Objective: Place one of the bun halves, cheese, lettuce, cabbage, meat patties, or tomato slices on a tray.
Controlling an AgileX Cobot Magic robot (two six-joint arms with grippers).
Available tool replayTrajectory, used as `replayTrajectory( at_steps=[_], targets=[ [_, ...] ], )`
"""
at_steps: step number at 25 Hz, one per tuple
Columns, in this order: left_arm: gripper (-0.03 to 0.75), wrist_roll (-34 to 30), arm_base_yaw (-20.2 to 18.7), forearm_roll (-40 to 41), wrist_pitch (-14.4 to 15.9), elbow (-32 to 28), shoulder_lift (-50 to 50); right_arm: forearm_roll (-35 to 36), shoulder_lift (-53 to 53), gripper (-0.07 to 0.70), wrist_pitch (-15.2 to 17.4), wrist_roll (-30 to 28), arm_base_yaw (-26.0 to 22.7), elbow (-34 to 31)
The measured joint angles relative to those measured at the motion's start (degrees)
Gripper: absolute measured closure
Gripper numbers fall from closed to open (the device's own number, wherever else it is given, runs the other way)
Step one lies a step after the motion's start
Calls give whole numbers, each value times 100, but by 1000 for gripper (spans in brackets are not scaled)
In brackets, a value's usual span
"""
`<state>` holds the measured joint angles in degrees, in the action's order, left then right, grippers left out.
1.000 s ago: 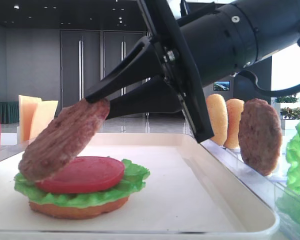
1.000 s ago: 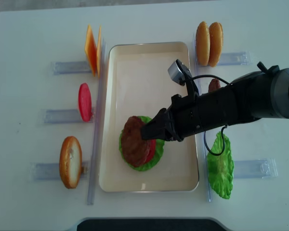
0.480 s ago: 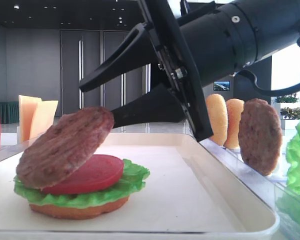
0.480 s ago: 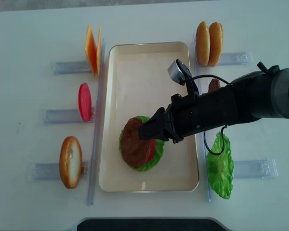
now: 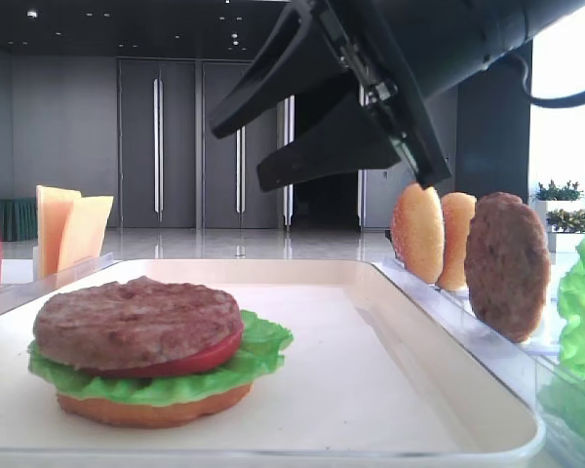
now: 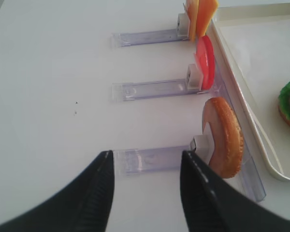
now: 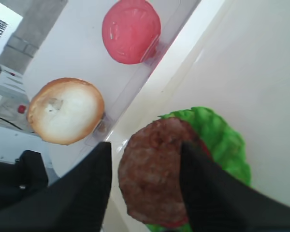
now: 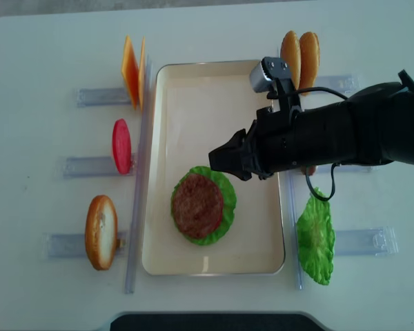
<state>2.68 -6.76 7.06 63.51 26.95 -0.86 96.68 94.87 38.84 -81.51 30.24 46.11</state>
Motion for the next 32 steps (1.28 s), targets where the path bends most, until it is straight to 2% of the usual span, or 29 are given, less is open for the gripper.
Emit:
replayTrajectory(
  at_steps=[3,5,7,11,14,17,22,26,29,32],
  targets=[
    [370,0,0,0,0,0,0,-806,-407,311,-439,456,0,0],
    [370,0,0,0,0,0,0,-1712,-710,311,-661,1198,-4,14],
    [370,0,0,0,0,0,0,-2966,-979,311,-687,2345,-77,74],
    [370,0,0,0,0,0,0,-5324,-1533,311,-324,4658,-488,271],
    [370,0,0,0,0,0,0,-6772,-1916,311,300,6036,-978,387],
    [370,0,0,0,0,0,0,-7846,-2272,311,973,6976,-1585,405],
    [370,0,0,0,0,0,0,-9126,-2740,332,1971,7974,-2512,411],
    [370,0,0,0,0,0,0,-9844,-3006,346,2614,8352,-3064,411],
    [370,0,0,0,0,0,0,-10062,-3133,347,2887,8395,-3262,411],
    [370,0,0,0,0,0,0,-10087,-3262,348,2955,8414,-3296,411]
  ],
)
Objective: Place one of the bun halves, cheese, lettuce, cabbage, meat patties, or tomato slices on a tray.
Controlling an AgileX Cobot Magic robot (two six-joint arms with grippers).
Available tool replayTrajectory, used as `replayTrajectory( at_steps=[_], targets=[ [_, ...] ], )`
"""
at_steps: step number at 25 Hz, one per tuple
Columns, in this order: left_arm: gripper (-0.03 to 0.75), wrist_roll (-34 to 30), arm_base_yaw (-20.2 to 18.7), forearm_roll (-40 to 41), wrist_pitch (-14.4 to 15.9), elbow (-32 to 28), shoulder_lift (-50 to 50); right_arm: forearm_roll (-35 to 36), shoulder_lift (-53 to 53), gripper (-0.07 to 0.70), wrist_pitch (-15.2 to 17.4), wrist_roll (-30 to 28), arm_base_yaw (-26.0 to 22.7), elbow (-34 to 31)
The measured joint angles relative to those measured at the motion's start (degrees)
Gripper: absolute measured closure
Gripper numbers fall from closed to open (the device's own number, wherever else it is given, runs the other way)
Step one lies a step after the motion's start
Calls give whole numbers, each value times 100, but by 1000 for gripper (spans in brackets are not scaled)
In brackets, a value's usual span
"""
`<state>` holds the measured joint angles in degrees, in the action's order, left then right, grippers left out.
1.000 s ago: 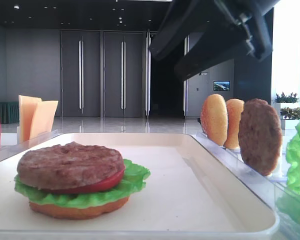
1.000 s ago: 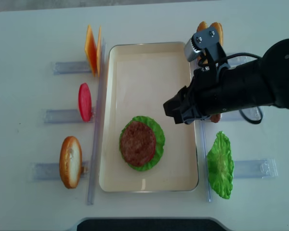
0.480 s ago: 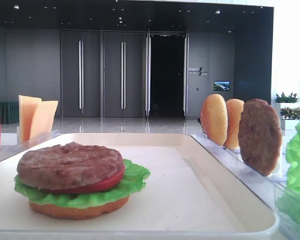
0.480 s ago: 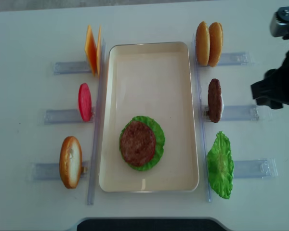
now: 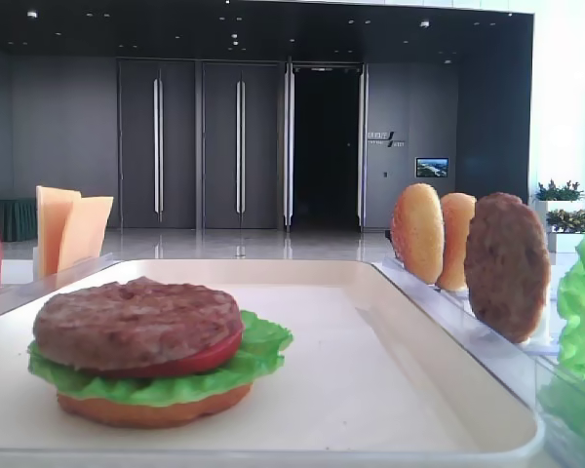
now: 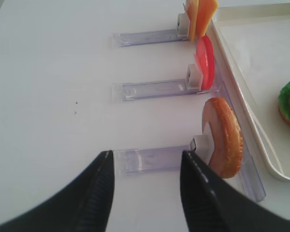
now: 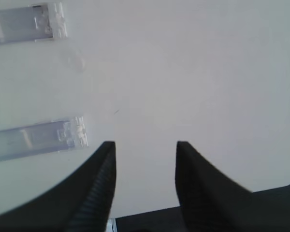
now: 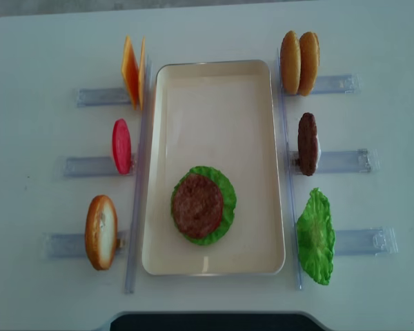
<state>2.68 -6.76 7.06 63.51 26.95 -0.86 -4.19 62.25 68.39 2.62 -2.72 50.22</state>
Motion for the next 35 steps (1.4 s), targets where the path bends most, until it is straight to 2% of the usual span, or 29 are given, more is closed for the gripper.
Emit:
replayTrajectory(
  at_steps=[6,12,19,27,35],
  targets=[
    [370,0,0,0,0,0,0,-260,-508,349,123,338,-11,0],
    [370,0,0,0,0,0,0,-419,-1825,349,121,492,-11,-98],
    [370,0,0,0,0,0,0,-460,-3581,349,139,531,-11,-1023],
    [370,0,0,0,0,0,0,-144,-5182,352,-393,406,-11,-1932],
    [370,0,0,0,0,0,0,103,-6241,352,-439,156,-11,-2009]
  ],
)
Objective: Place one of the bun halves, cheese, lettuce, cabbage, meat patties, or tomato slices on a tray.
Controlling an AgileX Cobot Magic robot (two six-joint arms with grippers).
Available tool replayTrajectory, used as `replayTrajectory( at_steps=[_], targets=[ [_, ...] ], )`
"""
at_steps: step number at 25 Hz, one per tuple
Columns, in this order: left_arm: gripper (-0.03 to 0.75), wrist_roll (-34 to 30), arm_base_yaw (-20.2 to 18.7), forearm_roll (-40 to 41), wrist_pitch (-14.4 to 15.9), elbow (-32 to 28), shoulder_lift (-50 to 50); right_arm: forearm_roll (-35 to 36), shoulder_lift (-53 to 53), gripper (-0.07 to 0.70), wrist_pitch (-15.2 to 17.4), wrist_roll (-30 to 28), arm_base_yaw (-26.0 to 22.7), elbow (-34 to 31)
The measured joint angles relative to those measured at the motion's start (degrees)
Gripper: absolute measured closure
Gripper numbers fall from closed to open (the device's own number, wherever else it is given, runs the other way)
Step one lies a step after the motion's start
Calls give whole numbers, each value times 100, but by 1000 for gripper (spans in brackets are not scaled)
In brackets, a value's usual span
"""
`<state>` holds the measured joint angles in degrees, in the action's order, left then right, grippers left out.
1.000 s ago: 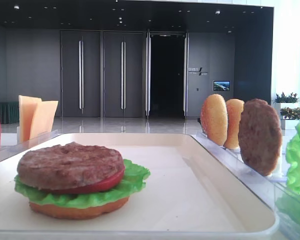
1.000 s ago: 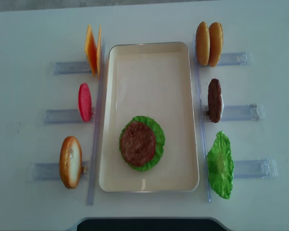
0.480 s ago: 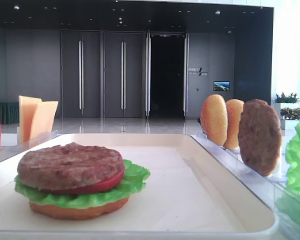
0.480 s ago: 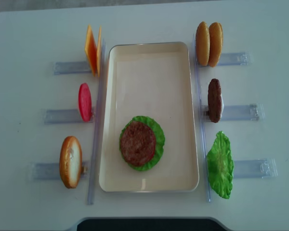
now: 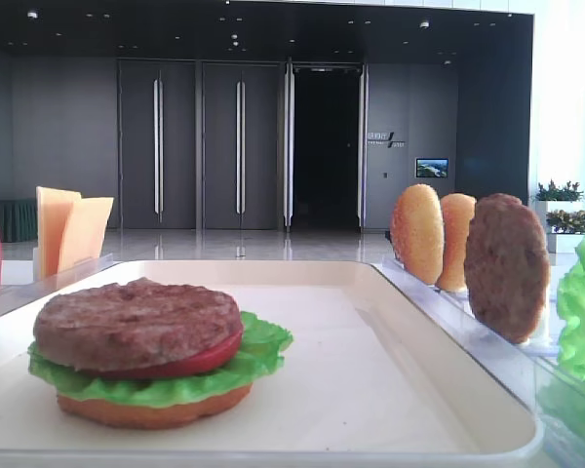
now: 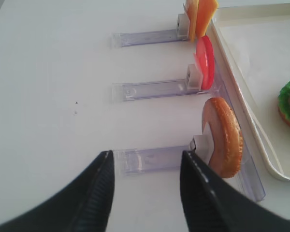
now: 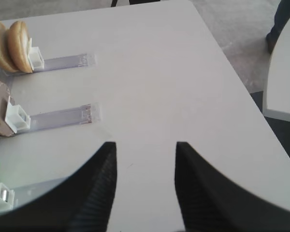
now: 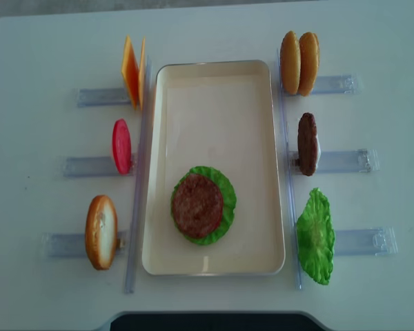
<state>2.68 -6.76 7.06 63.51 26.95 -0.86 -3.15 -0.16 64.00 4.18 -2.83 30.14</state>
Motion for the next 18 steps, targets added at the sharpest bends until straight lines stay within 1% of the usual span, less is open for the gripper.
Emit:
replayTrajectory(
  at_steps=[6,18],
  targets=[
    [370,0,0,0,0,0,0,22,-31,352,54,-18,0,-79],
    [370,0,0,0,0,0,0,22,-31,352,56,-23,0,-90]
  ],
)
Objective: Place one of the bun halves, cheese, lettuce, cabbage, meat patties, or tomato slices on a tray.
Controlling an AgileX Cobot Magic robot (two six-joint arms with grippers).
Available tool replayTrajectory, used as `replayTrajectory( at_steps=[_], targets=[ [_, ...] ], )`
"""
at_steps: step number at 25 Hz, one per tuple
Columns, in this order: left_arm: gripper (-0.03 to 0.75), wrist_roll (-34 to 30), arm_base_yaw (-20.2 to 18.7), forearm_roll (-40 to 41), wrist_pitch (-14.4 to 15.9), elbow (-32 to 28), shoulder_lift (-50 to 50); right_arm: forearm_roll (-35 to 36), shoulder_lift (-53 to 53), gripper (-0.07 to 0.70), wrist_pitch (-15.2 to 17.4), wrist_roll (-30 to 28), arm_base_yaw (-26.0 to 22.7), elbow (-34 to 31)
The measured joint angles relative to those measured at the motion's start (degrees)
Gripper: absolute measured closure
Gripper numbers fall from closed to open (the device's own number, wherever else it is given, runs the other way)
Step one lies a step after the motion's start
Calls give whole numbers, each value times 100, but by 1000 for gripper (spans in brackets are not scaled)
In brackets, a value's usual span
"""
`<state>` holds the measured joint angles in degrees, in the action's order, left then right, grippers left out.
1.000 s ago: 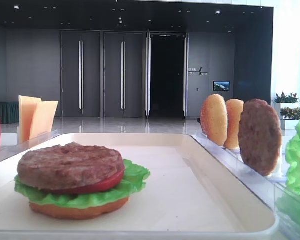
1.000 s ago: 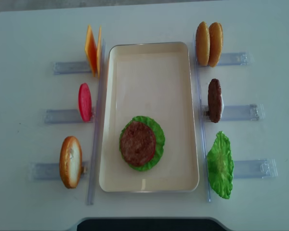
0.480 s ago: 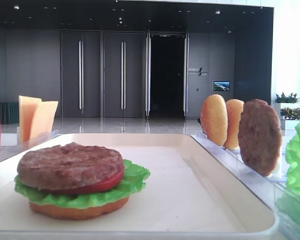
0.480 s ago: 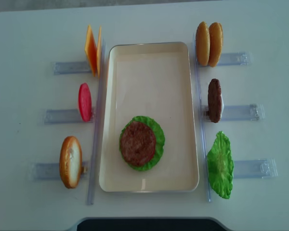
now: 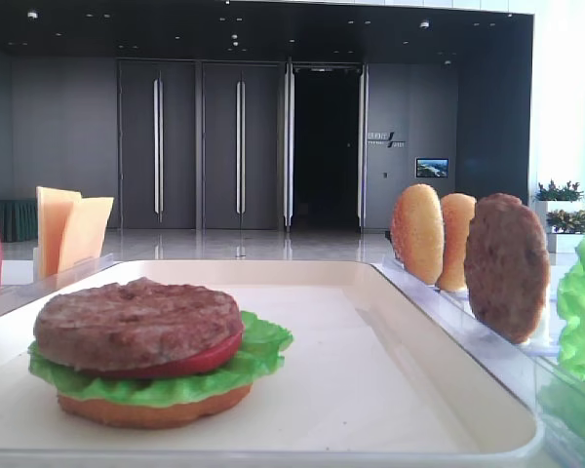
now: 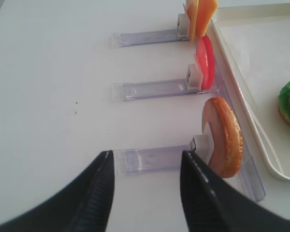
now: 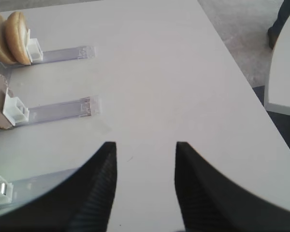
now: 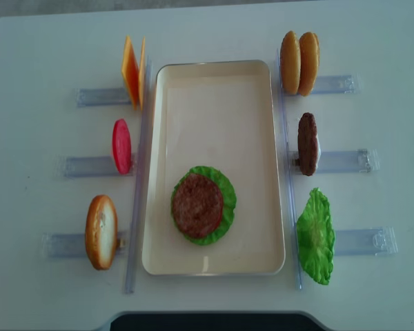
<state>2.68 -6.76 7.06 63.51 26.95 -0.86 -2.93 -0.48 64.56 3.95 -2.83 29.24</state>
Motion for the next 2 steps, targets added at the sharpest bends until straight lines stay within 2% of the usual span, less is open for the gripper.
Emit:
replayTrajectory(
  at_steps=[2],
  targets=[
    [370,0,0,0,0,0,0,0,0,352,0,-6,0,0]
  ],
)
